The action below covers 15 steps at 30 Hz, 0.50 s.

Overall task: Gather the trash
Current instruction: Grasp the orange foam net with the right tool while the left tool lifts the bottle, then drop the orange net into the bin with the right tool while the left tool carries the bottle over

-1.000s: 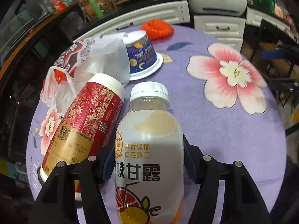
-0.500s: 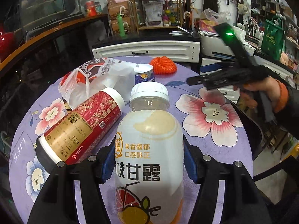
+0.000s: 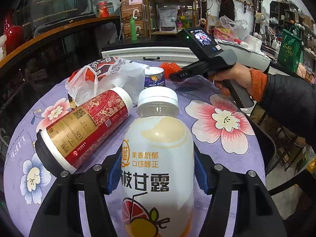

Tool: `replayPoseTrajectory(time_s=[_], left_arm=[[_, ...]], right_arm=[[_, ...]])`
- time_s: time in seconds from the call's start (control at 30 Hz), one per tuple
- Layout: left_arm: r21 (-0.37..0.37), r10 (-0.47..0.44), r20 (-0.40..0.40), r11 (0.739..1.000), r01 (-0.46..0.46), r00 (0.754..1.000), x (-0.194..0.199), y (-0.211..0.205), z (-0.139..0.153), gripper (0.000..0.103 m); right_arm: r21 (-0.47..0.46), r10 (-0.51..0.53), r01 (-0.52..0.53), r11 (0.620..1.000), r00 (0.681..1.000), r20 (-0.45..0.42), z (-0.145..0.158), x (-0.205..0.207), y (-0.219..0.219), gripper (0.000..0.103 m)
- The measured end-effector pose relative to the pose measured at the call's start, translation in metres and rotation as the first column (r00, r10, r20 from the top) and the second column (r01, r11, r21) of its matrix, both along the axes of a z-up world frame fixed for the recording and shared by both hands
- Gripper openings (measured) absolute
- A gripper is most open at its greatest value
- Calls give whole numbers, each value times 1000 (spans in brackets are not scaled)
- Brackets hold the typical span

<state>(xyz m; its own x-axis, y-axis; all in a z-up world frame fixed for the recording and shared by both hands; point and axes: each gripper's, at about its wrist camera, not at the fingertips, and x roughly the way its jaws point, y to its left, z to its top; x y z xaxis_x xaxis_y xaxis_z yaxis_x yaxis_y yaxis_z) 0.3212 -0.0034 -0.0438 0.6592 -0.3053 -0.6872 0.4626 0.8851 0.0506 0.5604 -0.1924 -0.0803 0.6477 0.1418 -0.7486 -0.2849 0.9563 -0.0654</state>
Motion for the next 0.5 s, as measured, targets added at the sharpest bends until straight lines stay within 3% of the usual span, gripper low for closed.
replayPoseTrajectory(time_s=[0.07,0.13,0.33,0.5], left_arm=[[-9,10,2,1000,-10,1000,0,0,-1,61],[-22,20,-1,1000,-20,1000,0,0,-2,61],[-3,52,25,999,-52,998,-6,-6,0,61],[-29,44,38,999,-43,998,-17,-16,7,61]], right_arm=[[4,-11,11,1000,1000,18,1,-4,-2,29],[39,-13,12,999,999,32,5,-9,-6,26],[71,-15,12,997,999,44,13,-33,-16,26],[152,-34,25,988,998,61,27,-80,-43,26]])
